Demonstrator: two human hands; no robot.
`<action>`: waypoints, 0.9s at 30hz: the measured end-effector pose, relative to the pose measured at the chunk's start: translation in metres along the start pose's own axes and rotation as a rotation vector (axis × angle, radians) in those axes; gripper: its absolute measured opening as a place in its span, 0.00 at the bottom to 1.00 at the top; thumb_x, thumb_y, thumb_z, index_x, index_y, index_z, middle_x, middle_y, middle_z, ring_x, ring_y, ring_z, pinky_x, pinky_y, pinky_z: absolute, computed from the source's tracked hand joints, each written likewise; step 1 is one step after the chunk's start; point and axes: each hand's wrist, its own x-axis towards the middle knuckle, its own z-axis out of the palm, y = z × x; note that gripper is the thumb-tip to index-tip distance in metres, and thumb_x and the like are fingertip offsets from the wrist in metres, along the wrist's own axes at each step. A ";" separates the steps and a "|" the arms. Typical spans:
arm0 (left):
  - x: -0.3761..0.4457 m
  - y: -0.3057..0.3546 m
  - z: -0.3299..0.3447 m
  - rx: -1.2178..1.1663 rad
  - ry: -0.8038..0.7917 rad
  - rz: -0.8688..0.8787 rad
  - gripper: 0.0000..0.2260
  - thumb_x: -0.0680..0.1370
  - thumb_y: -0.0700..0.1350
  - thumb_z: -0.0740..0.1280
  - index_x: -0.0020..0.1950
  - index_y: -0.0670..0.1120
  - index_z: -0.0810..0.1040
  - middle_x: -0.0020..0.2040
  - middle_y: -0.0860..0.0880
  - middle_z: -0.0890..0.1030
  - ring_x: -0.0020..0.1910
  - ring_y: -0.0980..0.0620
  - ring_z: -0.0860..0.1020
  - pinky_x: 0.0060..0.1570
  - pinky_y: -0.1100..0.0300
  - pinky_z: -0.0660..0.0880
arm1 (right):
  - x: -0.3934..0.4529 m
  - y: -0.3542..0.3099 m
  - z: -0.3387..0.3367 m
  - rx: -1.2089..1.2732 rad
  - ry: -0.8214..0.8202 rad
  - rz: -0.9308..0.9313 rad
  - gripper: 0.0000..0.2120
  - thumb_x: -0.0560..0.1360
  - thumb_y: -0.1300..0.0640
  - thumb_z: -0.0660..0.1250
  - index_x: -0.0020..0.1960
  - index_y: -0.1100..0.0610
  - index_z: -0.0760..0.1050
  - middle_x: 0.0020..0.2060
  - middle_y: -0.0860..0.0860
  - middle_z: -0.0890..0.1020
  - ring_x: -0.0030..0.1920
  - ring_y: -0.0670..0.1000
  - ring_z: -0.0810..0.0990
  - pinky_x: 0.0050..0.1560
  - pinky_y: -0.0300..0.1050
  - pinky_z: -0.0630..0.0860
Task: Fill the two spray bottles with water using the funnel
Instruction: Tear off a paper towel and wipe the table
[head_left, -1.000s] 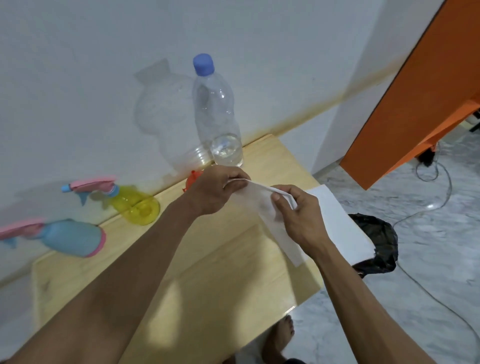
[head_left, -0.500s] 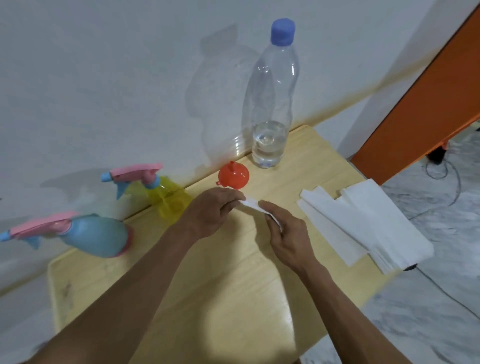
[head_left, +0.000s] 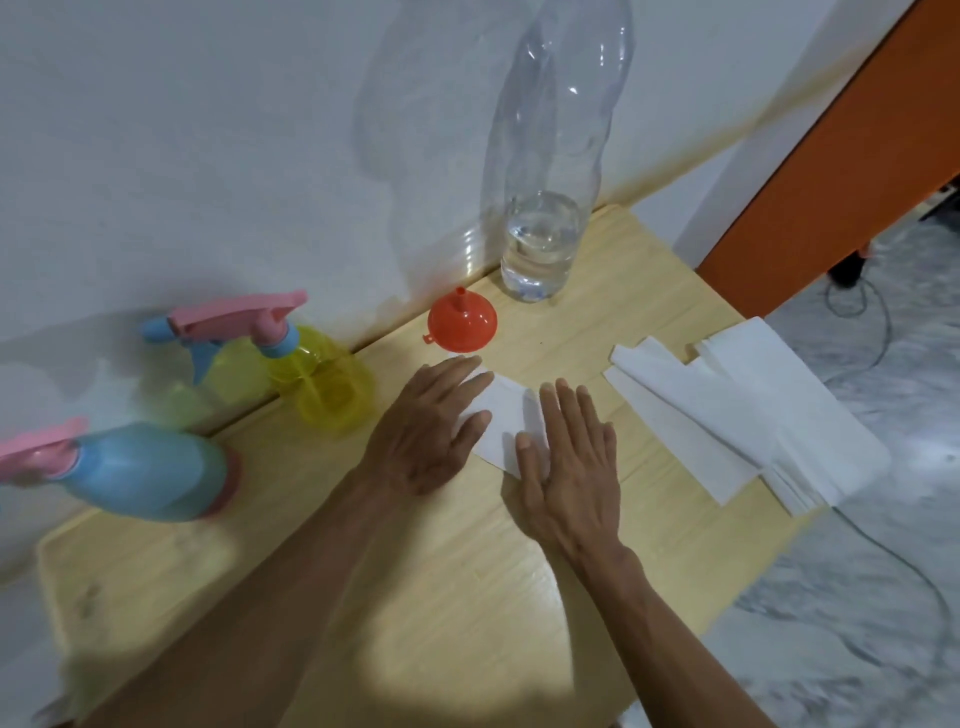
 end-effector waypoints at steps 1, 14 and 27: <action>0.004 0.000 0.003 0.042 -0.003 0.005 0.23 0.82 0.53 0.54 0.75 0.46 0.70 0.76 0.46 0.68 0.76 0.48 0.64 0.76 0.48 0.60 | 0.001 -0.001 0.003 -0.060 -0.022 0.036 0.32 0.83 0.37 0.43 0.82 0.51 0.52 0.82 0.48 0.52 0.82 0.49 0.46 0.80 0.56 0.47; 0.010 -0.017 0.031 0.318 -0.175 0.058 0.27 0.84 0.59 0.42 0.82 0.52 0.46 0.82 0.52 0.46 0.81 0.51 0.41 0.78 0.42 0.46 | 0.001 -0.001 0.026 -0.299 -0.170 0.105 0.32 0.83 0.36 0.37 0.82 0.50 0.38 0.81 0.46 0.36 0.80 0.51 0.31 0.79 0.62 0.36; -0.032 -0.026 0.024 0.326 -0.171 0.023 0.28 0.83 0.59 0.42 0.82 0.51 0.45 0.82 0.52 0.43 0.81 0.51 0.39 0.78 0.43 0.43 | -0.018 -0.017 0.033 -0.339 -0.244 0.042 0.33 0.82 0.34 0.37 0.82 0.48 0.34 0.81 0.46 0.34 0.79 0.50 0.29 0.77 0.68 0.37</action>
